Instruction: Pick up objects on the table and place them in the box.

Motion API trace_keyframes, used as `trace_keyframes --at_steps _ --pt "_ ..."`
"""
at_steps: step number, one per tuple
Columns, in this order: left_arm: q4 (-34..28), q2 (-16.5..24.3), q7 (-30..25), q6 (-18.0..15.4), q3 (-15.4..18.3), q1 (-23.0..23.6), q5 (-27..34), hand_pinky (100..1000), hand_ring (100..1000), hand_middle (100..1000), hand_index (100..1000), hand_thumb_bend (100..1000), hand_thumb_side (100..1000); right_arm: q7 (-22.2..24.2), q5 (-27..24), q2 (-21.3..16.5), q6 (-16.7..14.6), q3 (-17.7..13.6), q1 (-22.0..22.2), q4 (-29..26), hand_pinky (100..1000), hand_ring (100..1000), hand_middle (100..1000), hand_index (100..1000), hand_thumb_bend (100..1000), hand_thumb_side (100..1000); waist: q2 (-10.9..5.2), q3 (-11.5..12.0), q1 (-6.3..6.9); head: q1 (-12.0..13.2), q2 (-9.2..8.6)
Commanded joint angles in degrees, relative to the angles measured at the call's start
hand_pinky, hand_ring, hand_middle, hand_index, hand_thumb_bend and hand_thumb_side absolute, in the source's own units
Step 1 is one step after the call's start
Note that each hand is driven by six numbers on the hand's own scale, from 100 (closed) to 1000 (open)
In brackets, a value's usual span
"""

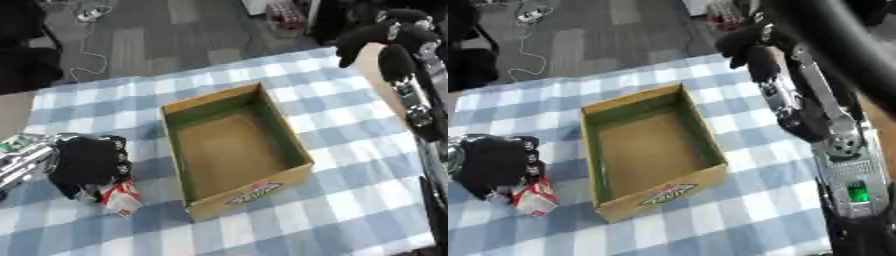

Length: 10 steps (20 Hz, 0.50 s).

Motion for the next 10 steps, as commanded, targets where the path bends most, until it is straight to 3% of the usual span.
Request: trace_keyframes --at_steps 1,10 --pt "0.29 1.10 15.90 -16.13 1.87 -0.01 2.41 100 100 100 356 100 686 -0.23 -0.19 -0.47 0.01 -0.30 -0.82 -0.77 402 440 515 691 100 1000 -0.44 0.16 -0.07 0.15 -0.24" --pt "-1.44 0.95 10.76 -16.13 0.29 1.65 12.27 100 100 100 351 100 681 -0.24 -0.21 -0.39 -0.03 -0.25 -0.93 -0.77 402 440 515 691 100 1000 -0.35 -0.04 -0.10 0.21 -0.27"
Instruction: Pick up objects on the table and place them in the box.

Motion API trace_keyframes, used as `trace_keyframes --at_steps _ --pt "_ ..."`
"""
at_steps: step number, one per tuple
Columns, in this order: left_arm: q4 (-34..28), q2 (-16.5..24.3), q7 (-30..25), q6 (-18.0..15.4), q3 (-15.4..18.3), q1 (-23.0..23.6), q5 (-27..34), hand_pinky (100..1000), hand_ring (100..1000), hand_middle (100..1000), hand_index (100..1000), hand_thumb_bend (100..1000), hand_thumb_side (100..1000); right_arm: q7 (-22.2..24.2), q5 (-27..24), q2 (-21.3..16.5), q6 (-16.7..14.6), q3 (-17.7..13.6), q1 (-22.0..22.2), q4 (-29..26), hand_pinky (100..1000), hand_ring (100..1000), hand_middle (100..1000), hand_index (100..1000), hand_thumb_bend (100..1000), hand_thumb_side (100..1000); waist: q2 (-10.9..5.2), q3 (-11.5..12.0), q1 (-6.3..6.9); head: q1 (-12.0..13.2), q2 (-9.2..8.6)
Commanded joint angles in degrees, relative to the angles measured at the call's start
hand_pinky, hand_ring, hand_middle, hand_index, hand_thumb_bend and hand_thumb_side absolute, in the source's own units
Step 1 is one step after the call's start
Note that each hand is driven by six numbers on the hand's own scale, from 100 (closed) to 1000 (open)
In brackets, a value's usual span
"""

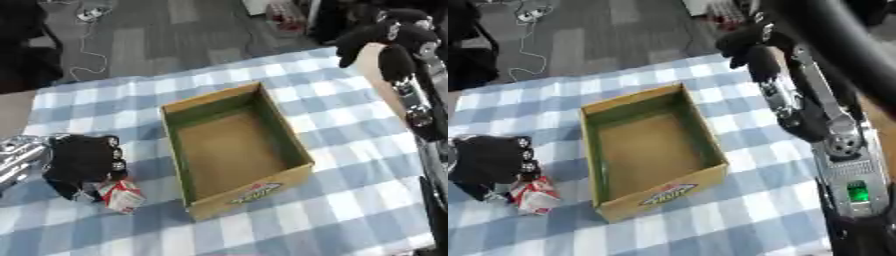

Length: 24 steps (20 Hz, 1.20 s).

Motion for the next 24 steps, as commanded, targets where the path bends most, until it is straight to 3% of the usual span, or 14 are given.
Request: trace_keyframes --at_steps 1,11,14,15,24 --pt "-0.77 0.83 11.57 -14.30 -0.26 0.01 4.51 100 100 100 348 100 674 -0.24 -0.22 -0.36 -0.03 -0.25 -0.96 -0.77 402 440 515 691 100 1000 -0.38 -0.09 -0.08 0.20 -0.28" --pt "-4.23 0.03 -5.34 -14.30 -0.78 0.06 25.91 100 100 100 343 100 669 -0.37 -0.33 -0.18 -0.11 -0.27 -1.10 -0.77 401 440 514 690 100 1000 -0.32 -0.25 -0.07 0.12 -0.25" --pt "-6.69 0.37 -12.00 -14.30 0.31 -0.07 32.90 100 100 100 342 116 633 -0.51 -0.35 -0.23 -0.16 -0.31 -1.06 -0.77 401 440 514 690 100 1000 -0.33 -0.16 -0.09 0.03 -0.24" --pt "-7.57 0.52 -14.23 -14.30 0.75 -0.12 35.23 100 100 100 342 100 666 -0.54 -0.34 -0.25 -0.17 -0.31 -1.03 -0.77 401 440 514 690 100 1000 -0.34 -0.12 -0.09 -0.01 -0.24" --pt "-14.64 2.71 -32.34 -14.30 6.37 -1.38 50.96 100 100 100 342 100 663 -0.75 -0.24 -0.50 -0.19 -0.37 -0.76 -0.77 401 439 513 688 100 1000 -0.52 0.36 -0.15 -0.31 -0.32"
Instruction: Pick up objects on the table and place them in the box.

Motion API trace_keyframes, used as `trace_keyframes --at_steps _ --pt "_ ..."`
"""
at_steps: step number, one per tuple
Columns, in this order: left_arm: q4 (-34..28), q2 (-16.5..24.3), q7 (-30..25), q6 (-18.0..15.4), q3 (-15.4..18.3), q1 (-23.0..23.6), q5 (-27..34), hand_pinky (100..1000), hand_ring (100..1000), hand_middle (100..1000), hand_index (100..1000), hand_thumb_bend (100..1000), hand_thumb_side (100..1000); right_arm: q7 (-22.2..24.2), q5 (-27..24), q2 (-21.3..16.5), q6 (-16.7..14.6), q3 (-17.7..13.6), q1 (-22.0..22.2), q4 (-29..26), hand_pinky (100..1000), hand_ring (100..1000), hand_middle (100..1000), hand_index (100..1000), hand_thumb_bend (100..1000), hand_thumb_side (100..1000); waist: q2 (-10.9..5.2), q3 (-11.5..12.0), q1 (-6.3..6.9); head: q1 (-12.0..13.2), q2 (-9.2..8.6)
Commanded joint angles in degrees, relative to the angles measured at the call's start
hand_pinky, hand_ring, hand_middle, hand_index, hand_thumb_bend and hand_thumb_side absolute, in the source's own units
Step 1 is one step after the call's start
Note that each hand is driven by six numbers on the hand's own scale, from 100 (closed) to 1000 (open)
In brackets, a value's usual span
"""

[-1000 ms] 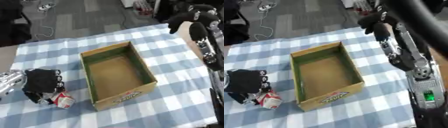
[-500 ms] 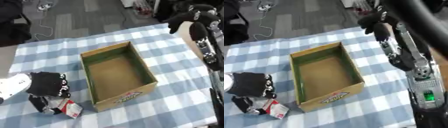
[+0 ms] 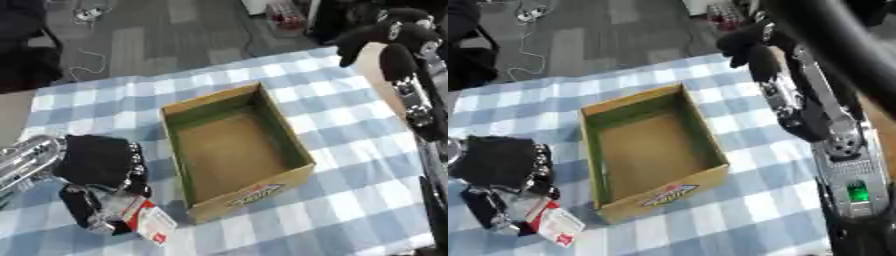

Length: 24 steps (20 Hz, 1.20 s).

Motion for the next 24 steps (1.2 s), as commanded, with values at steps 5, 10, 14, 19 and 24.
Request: trace_keyframes --at_steps 5,10,14,19,24 --pt "-3.09 3.48 -9.80 -0.13 5.66 -3.25 9.01 100 100 100 341 100 663 -0.34 -0.12 -0.61 -0.22 -0.39 -0.64 -0.77 401 439 512 687 100 1000 -0.69 0.28 -0.09 -0.22 -0.25" --pt "-1.43 1.77 -12.64 -0.13 7.64 -6.90 12.65 100 100 100 338 100 663 -0.51 -0.02 -0.54 -0.42 -0.41 -0.66 -0.77 401 440 512 686 100 1000 -0.84 0.31 -0.06 -0.28 -0.24" --pt "2.99 -1.31 -12.50 -0.13 8.58 -10.42 14.64 100 100 100 336 100 664 -0.67 -0.01 -0.26 -0.55 -0.49 -0.83 -0.77 401 440 511 685 100 1000 -0.89 0.19 -0.04 -0.14 -0.24" --pt "7.50 -3.77 -12.00 -0.13 9.17 -13.46 15.34 100 100 100 336 100 663 -0.64 -0.04 -0.04 -0.66 -0.35 -0.93 -0.77 400 439 511 685 100 1000 -0.92 0.05 0.00 -0.40 -0.25" --pt "10.38 -5.85 -11.67 -0.13 8.96 -15.69 14.86 100 100 100 336 100 663 -0.33 -0.32 0.22 -0.92 -0.06 -1.19 -0.77 400 439 509 684 100 1000 -0.94 -0.23 0.02 -0.46 -1.17"
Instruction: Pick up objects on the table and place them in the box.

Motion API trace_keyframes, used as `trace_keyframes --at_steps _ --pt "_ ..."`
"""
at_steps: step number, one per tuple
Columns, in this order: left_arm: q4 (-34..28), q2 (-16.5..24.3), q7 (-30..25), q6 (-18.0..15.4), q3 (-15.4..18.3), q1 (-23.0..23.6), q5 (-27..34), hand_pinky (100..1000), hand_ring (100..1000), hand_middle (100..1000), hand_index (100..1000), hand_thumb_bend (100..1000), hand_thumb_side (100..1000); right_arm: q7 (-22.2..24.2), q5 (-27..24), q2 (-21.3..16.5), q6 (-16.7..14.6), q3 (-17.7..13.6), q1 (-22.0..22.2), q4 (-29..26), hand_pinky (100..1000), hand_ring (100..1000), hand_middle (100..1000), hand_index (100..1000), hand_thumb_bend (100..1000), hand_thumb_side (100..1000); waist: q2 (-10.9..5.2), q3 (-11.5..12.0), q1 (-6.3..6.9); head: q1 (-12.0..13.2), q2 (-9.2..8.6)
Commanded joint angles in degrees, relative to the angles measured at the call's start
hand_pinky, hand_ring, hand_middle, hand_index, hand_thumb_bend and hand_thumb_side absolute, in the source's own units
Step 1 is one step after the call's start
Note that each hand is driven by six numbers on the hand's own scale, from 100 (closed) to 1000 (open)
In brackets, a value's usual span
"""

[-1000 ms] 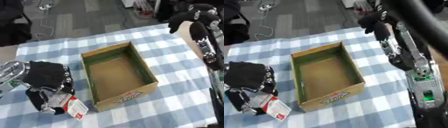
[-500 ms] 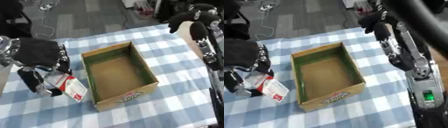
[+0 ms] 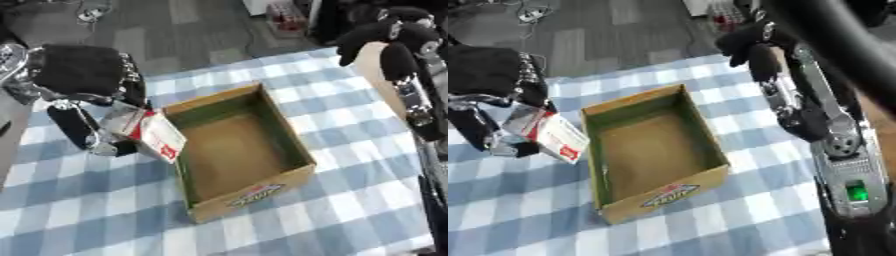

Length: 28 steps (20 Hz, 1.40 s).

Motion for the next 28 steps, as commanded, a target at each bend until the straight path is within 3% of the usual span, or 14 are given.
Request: trace_keyframes --at_steps 1,14,21,22,23,24,25,26,27,28 --pt "1.23 -0.24 0.38 -0.03 0.94 -2.19 0.06 100 100 100 336 100 663 0.11 -0.38 0.20 -0.28 -0.09 -1.18 -0.77 400 439 509 684 100 1000 -0.76 -0.19 0.00 -0.29 -1.02" --pt "3.13 -5.98 1.48 -0.03 -1.48 -8.13 -2.07 100 100 100 344 100 666 2.27 -1.85 1.40 -1.51 0.78 -2.32 -0.77 396 437 503 680 100 1000 -0.61 -1.47 0.30 -0.08 -2.91" --pt "2.13 -10.02 5.51 -0.03 -3.22 -11.56 -4.94 100 100 100 378 100 704 3.34 -2.84 2.03 -2.14 1.35 -2.94 -0.77 396 437 501 677 100 1000 -0.46 -2.12 0.38 -0.69 -3.44" --pt "2.01 -10.39 6.62 -0.03 -3.34 -11.69 -5.52 100 100 138 398 100 739 3.47 -3.02 2.13 -2.23 1.39 -3.04 -0.77 396 437 501 677 100 1000 -0.42 -2.24 0.40 -0.74 -3.52" --pt "2.06 -10.70 7.77 -0.03 -3.44 -11.68 -6.28 123 100 253 448 100 767 3.59 -3.16 2.24 -2.30 1.42 -3.15 -0.77 396 437 500 677 100 1000 -0.38 -2.36 0.43 -0.86 -3.56" --pt "2.50 -10.90 8.65 -0.03 -3.60 -11.58 -7.30 283 230 368 530 100 835 3.71 -3.27 2.32 -2.35 1.44 -3.25 -0.77 396 437 500 677 100 1000 -0.35 -2.46 0.45 -0.94 -3.58" --pt "3.51 -10.98 8.53 -0.03 -3.73 -11.43 -9.06 627 554 588 711 150 1000 3.80 -3.35 2.39 -2.39 1.45 -3.34 -0.77 396 437 500 677 100 1000 -0.32 -2.55 0.49 -1.08 -3.56" --pt "4.66 -11.24 8.08 -0.03 -3.77 -11.35 -10.94 832 739 750 817 186 1000 3.87 -3.40 2.44 -2.40 1.45 -3.39 -0.77 396 437 500 677 100 1000 -0.30 -2.61 0.50 -1.16 -3.54" --pt "6.27 -11.45 6.63 -0.03 -3.86 -11.22 -13.51 1000 945 937 957 282 1000 3.93 -3.44 2.49 -2.41 1.46 -3.47 -0.77 396 437 500 677 100 1000 -0.27 -2.68 0.53 -1.26 -3.54" --pt "7.57 -11.89 5.47 -0.03 -3.84 -11.16 -15.63 1000 990 971 985 314 1000 3.98 -3.47 2.54 -2.42 1.46 -3.53 -0.77 396 437 500 677 100 1000 -0.25 -2.73 0.54 -1.32 -3.54"
